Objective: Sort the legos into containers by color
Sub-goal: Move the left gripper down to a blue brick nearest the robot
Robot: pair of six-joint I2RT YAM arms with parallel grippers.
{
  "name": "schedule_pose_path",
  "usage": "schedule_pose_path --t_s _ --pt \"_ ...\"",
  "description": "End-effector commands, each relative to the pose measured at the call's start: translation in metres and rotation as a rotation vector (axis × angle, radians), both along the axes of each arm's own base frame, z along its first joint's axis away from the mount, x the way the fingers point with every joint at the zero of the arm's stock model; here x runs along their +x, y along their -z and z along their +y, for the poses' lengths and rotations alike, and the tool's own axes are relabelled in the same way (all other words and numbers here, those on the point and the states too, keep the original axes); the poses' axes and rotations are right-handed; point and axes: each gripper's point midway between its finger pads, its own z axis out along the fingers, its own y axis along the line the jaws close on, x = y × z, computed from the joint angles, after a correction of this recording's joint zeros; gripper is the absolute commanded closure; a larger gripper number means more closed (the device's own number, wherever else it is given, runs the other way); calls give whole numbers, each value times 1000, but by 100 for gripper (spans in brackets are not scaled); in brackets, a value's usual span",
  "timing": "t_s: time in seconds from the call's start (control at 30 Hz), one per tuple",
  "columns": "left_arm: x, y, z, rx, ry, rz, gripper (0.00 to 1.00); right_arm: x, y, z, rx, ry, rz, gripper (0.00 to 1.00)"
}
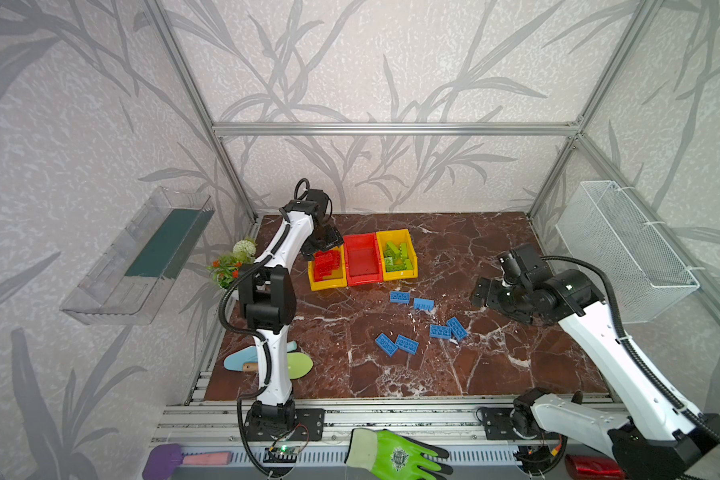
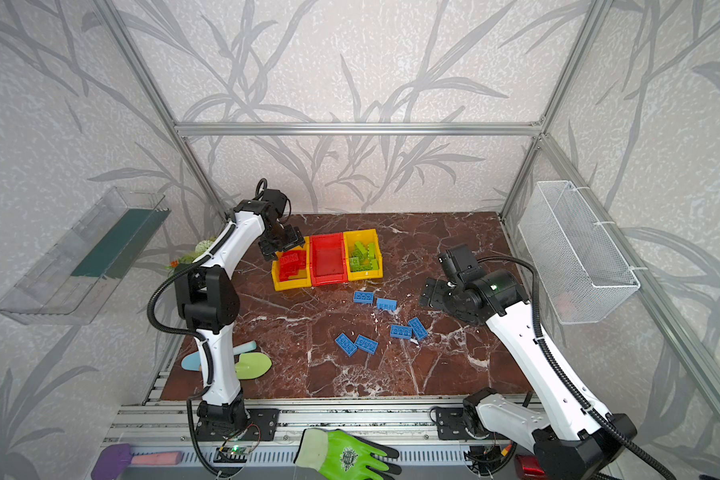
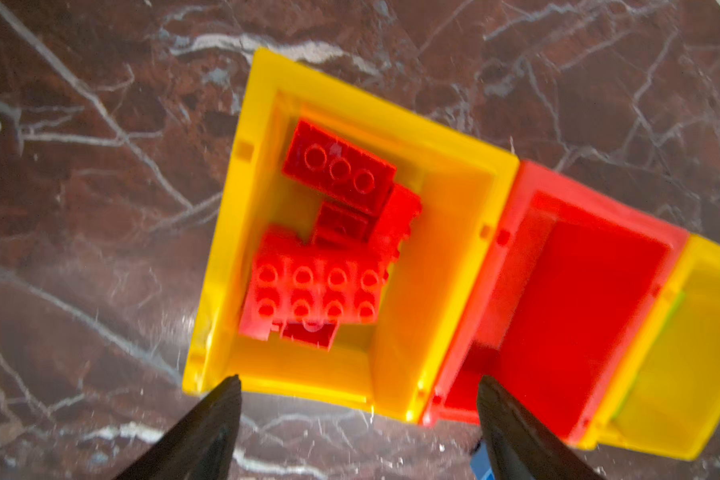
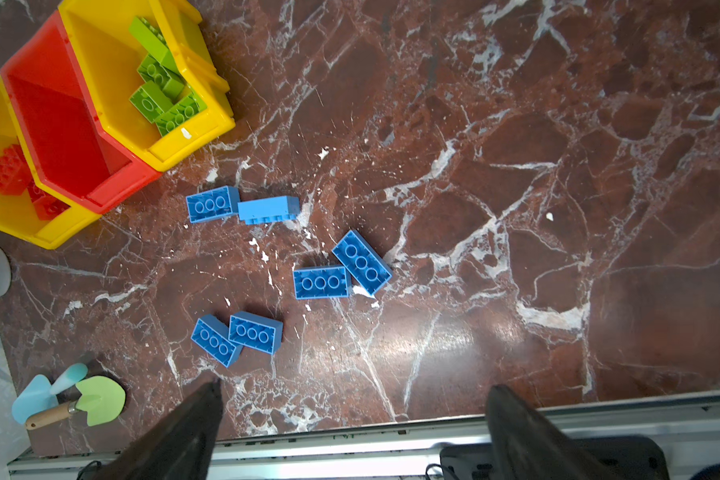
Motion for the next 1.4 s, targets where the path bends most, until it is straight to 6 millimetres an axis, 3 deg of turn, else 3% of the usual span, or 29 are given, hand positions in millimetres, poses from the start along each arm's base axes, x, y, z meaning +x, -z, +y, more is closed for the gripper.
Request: schedule_pose_path --t_s 0.0,0.1,0.3,0.4,0.5,0.8,1.07,1.37 --pt "-40 -23 -27 14 11 -28 11 -26 8 -13 -40 -13 44 1" --pt "-86 -16 -56 11 4 -19 11 -45 12 -21 -45 -30 53 1" --pt "-181 16 -105 36 -23 8 11 -83 26 -30 -23 -70 66 1" --pt "-213 29 -119 44 -64 5 11 -98 33 -31 -7 -102 76 1" --pt "-233 35 -131 58 -85 -9 12 -112 33 -35 4 -118 73 1" --pt "-254 69 -168 37 -176 31 11 -142 29 -47 16 -147 31 1" --pt "-250 83 -171 20 -263 40 11 -159 20 -61 -8 -139 -7 1" --pt "-258 118 -184 8 -251 143 13 -166 22 -66 -21 -141 -2 1"
